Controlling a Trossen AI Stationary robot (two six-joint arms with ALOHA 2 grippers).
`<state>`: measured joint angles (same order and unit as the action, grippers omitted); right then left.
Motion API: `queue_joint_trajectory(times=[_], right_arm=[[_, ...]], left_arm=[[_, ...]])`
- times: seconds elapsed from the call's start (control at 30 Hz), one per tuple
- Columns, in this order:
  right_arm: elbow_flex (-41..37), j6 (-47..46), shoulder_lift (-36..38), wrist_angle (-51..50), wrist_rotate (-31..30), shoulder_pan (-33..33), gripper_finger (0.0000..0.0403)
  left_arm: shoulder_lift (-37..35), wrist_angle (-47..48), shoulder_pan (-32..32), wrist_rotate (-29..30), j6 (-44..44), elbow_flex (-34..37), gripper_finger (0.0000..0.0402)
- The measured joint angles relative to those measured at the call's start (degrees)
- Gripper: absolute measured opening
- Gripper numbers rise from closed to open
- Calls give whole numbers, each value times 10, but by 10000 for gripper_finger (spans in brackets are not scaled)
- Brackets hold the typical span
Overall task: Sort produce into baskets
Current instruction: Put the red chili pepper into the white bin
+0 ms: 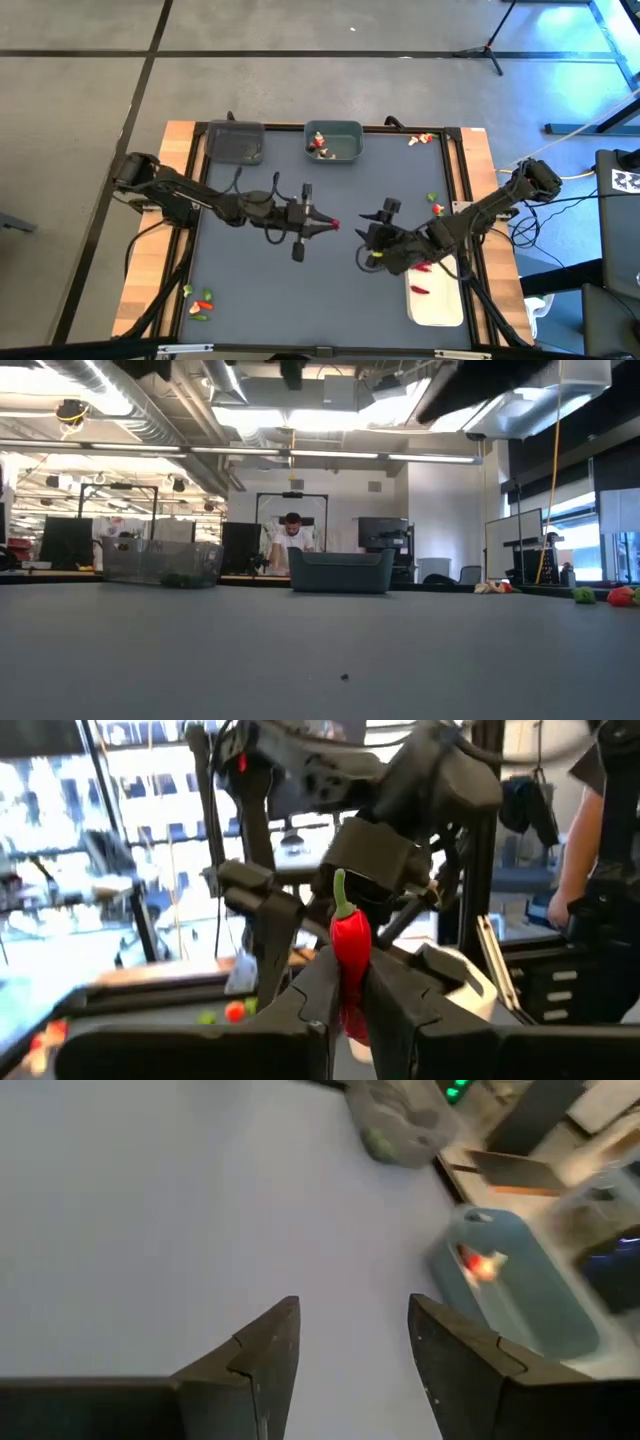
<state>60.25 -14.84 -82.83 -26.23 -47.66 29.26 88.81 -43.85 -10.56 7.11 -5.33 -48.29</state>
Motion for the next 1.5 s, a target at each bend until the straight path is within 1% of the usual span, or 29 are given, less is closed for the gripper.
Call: queue_joint_trajectory(times=[0.13,0.27,0.37,0.5,0.57,0.63,0.8,0.87,0.93,1.07,1.2,1.33,1.4,1.5], right_arm=[[0,33,0,95,59,-21,188],[0,49,0,172,123,-28,188],[0,60,0,208,126,-27,188],[0,62,0,230,136,-27,186],[0,62,0,228,136,-29,172],[0,64,0,227,135,-33,145],[0,79,0,224,159,-43,46],[0,89,0,222,161,-46,16],[0,104,0,222,164,-45,14],[0,109,0,219,164,-45,33],[0,116,0,211,165,-45,17],[4,119,1,196,173,-45,7],[16,116,1,159,173,-45,11],[50,89,1,77,181,-39,18]], left_arm=[[35,-61,-1,0,-11,0,37],[53,-61,-2,0,-26,0,35],[60,-58,-2,0,-26,0,35],[60,-62,-2,-1,-34,0,38],[60,-62,-2,-2,-35,0,38],[60,-61,-3,-2,-35,0,37],[60,-61,-4,-2,-16,0,39],[60,-60,-3,-2,-7,0,43],[60,-59,-4,-2,-4,0,48],[60,-60,-3,-2,-1,0,57],[59,-54,1,-2,27,0,87],[53,-43,4,-2,41,0,136],[50,-41,4,-1,40,0,161],[47,-34,4,0,35,-1,188]])
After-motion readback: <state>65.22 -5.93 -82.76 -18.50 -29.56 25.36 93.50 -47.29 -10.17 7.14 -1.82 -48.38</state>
